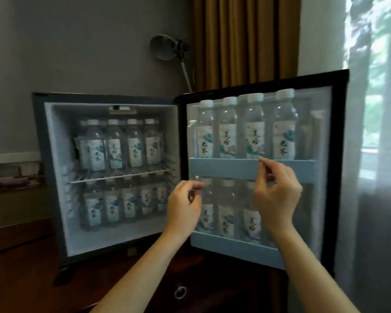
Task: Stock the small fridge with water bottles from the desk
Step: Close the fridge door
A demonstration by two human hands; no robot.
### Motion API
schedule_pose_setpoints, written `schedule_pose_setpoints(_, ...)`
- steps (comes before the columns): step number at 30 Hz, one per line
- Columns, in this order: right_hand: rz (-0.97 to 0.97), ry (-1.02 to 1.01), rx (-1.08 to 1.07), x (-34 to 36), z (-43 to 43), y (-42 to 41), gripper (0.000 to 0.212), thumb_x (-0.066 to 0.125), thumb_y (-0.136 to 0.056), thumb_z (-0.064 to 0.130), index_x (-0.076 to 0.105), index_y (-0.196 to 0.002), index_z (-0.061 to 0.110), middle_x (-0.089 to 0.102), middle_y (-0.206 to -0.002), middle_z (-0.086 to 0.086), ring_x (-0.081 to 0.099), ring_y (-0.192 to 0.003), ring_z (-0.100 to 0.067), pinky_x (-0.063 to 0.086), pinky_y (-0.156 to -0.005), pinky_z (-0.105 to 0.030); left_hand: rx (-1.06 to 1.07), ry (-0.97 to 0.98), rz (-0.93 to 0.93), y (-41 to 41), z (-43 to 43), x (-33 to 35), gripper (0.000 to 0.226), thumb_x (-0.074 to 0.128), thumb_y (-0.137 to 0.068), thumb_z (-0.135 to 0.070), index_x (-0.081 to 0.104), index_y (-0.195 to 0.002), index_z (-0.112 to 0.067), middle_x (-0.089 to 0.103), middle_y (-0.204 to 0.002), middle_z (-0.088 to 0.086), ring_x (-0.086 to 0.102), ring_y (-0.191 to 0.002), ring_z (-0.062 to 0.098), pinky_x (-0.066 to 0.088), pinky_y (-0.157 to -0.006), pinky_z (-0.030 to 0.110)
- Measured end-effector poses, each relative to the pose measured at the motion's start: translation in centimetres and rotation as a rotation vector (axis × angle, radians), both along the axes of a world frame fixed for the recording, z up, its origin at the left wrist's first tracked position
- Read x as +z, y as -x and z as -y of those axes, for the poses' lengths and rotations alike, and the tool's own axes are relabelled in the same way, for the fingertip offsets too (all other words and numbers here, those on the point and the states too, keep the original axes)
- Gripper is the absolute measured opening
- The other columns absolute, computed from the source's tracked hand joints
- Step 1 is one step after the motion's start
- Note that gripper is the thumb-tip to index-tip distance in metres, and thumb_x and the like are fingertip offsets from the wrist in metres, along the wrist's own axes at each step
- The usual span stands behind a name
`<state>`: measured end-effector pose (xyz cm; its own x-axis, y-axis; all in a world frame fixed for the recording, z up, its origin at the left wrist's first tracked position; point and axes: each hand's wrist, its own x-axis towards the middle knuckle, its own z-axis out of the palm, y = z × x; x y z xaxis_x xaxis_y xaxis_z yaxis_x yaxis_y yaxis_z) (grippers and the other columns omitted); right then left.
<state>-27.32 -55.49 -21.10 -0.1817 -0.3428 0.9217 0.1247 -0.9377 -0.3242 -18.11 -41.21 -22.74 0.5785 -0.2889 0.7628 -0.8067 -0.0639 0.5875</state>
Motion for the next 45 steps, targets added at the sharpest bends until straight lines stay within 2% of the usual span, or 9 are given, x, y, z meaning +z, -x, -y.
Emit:
schedule_pose_setpoints(10,-0.153,-0.495,0.119,1.7,10.0,6.0,0.057,0.034,-0.099,0.039,0.018,-0.149,0.015,0.022,-0.155,-0.004,0.018,-0.143,-0.018,0.013,-0.112,-0.025,-0.147,0.014,0.049,4.2,5.8,0.0,0.026,0.053,-0.088,0.002,0.063,-0.090,-0.022,0.059,-0.091,-0.013,0.056,-0.087,-0.005,0.042,-0.076,0.004)
schedule_pose_setpoints(14,-0.208,-0.595,0.310,2.2,11.8,5.8,0.060,0.029,-0.099,0.047,0.022,-0.148,0.014,0.028,-0.154,-0.004,0.027,-0.141,-0.020,0.019,-0.110,-0.025,-0.162,0.017,0.029,4.4,5.0,0.3,0.029,0.052,-0.088,0.003,0.063,-0.089,-0.024,0.059,-0.092,-0.013,0.057,-0.087,-0.002,0.045,-0.076,0.007)
schedule_pose_setpoints(18,-0.236,-0.660,0.292,2.2,13.0,5.6,0.057,0.026,-0.098,0.052,0.051,-0.121,0.005,0.056,-0.114,-0.008,0.051,-0.107,-0.023,0.037,-0.091,-0.034,-0.131,0.026,0.019,3.9,3.2,0.6,0.029,0.051,-0.089,0.001,0.062,-0.088,-0.026,0.058,-0.093,-0.015,0.056,-0.089,-0.004,0.045,-0.077,0.007)
schedule_pose_setpoints(21,-0.201,-0.615,0.238,1.7,12.6,5.8,0.047,0.025,-0.098,0.050,0.051,-0.102,0.010,0.053,-0.092,-0.002,0.047,-0.093,-0.021,0.039,-0.085,-0.035,-0.115,0.045,-0.012,3.9,2.2,0.3,0.027,0.051,-0.089,0.002,0.062,-0.090,-0.023,0.060,-0.094,-0.010,0.053,-0.087,-0.013,0.041,-0.075,0.003)
schedule_pose_setpoints(25,-0.212,-0.522,0.212,0.8,9.7,7.1,0.059,0.026,-0.095,0.054,0.044,-0.133,0.012,0.051,-0.130,-0.012,0.046,-0.122,-0.028,0.035,-0.107,-0.047,-0.105,0.081,-0.012,4.7,1.4,-0.3,0.029,0.051,-0.089,0.003,0.059,-0.093,-0.024,0.059,-0.094,-0.006,0.056,-0.085,-0.001,0.042,-0.073,0.004)
schedule_pose_setpoints(29,-0.206,-0.440,0.281,0.3,5.1,8.4,0.071,0.034,-0.087,0.065,0.041,-0.135,0.013,0.054,-0.131,-0.009,0.050,-0.121,-0.025,0.040,-0.103,-0.045,-0.093,0.106,0.034,5.8,0.3,-0.3,0.027,0.051,-0.089,0.004,0.060,-0.099,-0.020,0.057,-0.098,-0.009,0.054,-0.084,-0.012,0.042,-0.073,0.003)
schedule_pose_setpoints(34,-0.164,-0.333,0.380,0.4,-1.1,9.7,0.067,0.051,-0.078,0.057,0.045,-0.129,0.013,0.060,-0.106,0.001,0.058,-0.099,-0.015,0.041,-0.076,-0.009,-0.008,0.191,0.073,6.3,-2.7,-1.2,0.032,0.052,-0.085,0.009,0.061,-0.096,-0.020,0.059,-0.094,-0.008,0.055,-0.088,-0.009,0.043,-0.075,0.005)
schedule_pose_setpoints(38,-0.153,-0.253,0.483,0.1,-5.9,9.5,0.081,0.051,-0.074,0.064,0.036,-0.140,0.019,0.057,-0.127,0.002,0.054,-0.118,-0.012,0.046,-0.100,-0.029,0.084,0.277,0.031,5.9,-6.3,-2.3,0.044,0.050,-0.084,0.010,0.057,-0.088,-0.033,0.061,-0.091,-0.006,0.056,-0.085,-0.004,0.044,-0.073,0.008)
schedule_pose_setpoints(45,-0.226,-0.074,0.667,-0.1,-13.5,6.9,0.082,0.058,-0.083,0.040,0.011,-0.149,0.024,0.032,-0.151,0.006,0.031,-0.136,0.000,0.032,-0.111,-0.018,0.165,0.300,0.017,5.3,-11.5,-3.3,0.034,0.050,-0.089,-0.001,0.056,-0.089,-0.034,0.061,-0.092,-0.006,0.057,-0.087,0.001,0.045,-0.075,0.015)
